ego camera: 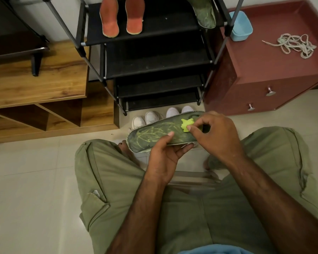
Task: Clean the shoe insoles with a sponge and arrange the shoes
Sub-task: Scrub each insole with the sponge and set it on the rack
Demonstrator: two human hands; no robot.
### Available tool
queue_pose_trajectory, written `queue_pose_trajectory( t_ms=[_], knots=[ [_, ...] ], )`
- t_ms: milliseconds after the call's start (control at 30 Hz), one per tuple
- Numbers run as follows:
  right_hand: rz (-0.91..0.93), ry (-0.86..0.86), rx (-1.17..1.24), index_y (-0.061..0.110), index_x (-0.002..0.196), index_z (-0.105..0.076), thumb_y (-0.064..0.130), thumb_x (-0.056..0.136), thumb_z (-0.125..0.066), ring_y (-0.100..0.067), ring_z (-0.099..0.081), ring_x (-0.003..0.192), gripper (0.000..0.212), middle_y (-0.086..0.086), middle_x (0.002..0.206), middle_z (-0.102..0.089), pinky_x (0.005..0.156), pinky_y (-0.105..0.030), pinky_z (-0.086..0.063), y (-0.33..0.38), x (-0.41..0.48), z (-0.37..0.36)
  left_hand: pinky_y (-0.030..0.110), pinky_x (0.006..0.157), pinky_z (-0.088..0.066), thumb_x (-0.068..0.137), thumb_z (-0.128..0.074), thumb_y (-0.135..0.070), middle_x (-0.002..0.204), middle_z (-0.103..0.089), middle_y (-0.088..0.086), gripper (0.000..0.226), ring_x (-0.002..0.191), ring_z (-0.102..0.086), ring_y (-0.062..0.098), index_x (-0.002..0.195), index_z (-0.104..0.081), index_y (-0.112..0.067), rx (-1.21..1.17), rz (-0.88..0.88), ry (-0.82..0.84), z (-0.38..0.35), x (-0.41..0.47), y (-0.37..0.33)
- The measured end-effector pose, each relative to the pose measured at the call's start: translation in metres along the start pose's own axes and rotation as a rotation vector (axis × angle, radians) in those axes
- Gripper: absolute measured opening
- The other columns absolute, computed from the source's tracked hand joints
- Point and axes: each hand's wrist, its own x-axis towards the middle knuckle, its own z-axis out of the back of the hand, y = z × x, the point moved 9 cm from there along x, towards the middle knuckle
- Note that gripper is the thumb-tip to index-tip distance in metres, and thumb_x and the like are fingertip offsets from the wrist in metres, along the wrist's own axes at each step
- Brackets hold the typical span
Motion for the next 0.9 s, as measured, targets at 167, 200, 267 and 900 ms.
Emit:
queue_pose_trajectory(
  t_ms=[167, 200, 267, 900],
  knots=[
    [0.069, 0.006, -0.072, 0.028, 0.109, -0.061, 0.02, 0.086, -0.076, -0.013, -0.058, 0.088, 0.028, 0.011, 0.094, -0.062, 0.071, -0.031, -0.047, 0.007, -0.001, -0.001, 0.059, 0.108, -0.047, 0.104, -0.047, -0.016, 0.141, -0.058, 0.027, 0.047, 0.13, -0.057, 0.045, 0.146, -0.045, 0.004, -0.051, 0.024, -0.037, 0.005, 0.002, 0.005],
    [0.077, -0.009, -0.084, 0.028, 0.118, -0.061, 0.018, 0.088, -0.073, -0.014, -0.057, 0.089, 0.034, 0.01, 0.097, -0.061, 0.071, -0.031, -0.046, 0.007, 0.0, 0.001, 0.059, 0.108, -0.047, 0.105, -0.047, -0.016, 0.142, -0.057, 0.027, 0.046, 0.13, -0.056, 0.045, 0.147, -0.044, 0.003, -0.051, 0.023, -0.041, 0.006, 0.002, 0.005],
    [0.055, -0.037, -0.16, 0.029, 0.126, -0.065, 0.02, 0.093, -0.068, -0.017, -0.058, 0.095, 0.034, 0.007, 0.102, -0.059, 0.074, -0.031, -0.044, 0.003, 0.003, 0.007, 0.058, 0.109, -0.046, 0.106, -0.047, -0.016, 0.142, -0.057, 0.027, 0.045, 0.131, -0.056, 0.045, 0.147, -0.044, 0.002, -0.044, 0.017, -0.047, 0.007, 0.003, 0.004],
    [-0.011, -0.026, -0.034, 0.023, 0.111, -0.078, 0.023, 0.095, -0.07, -0.016, -0.063, 0.097, 0.018, 0.003, 0.104, -0.065, 0.082, -0.034, -0.052, 0.011, 0.015, -0.009, 0.061, 0.116, -0.037, 0.109, -0.043, -0.017, 0.146, -0.055, 0.025, 0.042, 0.138, -0.048, 0.045, 0.148, -0.045, -0.001, 0.02, -0.007, 0.015, -0.001, 0.003, 0.008]
  ],
)
